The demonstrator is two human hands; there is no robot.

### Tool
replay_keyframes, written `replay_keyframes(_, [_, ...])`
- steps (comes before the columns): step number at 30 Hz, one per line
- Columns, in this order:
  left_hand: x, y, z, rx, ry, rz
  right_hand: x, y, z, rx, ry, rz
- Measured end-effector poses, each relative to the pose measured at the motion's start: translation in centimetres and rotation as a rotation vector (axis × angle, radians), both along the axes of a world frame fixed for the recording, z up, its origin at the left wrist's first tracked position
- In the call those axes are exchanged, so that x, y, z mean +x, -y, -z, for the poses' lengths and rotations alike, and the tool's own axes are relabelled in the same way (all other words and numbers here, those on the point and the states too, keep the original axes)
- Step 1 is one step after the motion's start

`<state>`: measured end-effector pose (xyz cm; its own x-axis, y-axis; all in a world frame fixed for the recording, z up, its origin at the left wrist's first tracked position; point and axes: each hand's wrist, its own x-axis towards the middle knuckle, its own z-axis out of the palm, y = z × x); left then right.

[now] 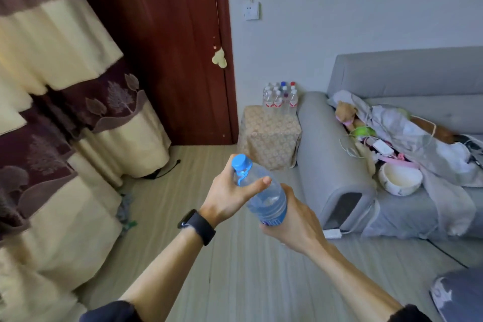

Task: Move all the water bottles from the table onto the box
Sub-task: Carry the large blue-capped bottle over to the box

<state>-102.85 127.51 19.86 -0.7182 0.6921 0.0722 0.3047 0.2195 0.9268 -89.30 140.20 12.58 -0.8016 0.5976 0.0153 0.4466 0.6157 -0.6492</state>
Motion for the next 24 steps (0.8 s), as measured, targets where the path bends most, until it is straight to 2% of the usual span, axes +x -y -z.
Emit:
replay_keyframes(4, [-6.0,-6.0,0.9,-0.088,0.034,0.105,-5.2,-5.1,1.3,-0.055,0.006,0.021])
replay_keyframes(13, [-18.1,-21.9,5.8,-0.198,0.085,0.164,-16.8,-20.7,6.0,-0.185,0.067,0.009])
replay_keyframes(19, [-23.9,-30.9,7.3,-0.188,0.108,0.109,-24.1,-31.2,8.1,-0.204,0.182,-0.082])
replay_keyframes(24, [-29.4,-36.6,9.8,-0.267,0.175,-0.068,-30.5,-37.5,9.8,-0.212,0.289,-0.136])
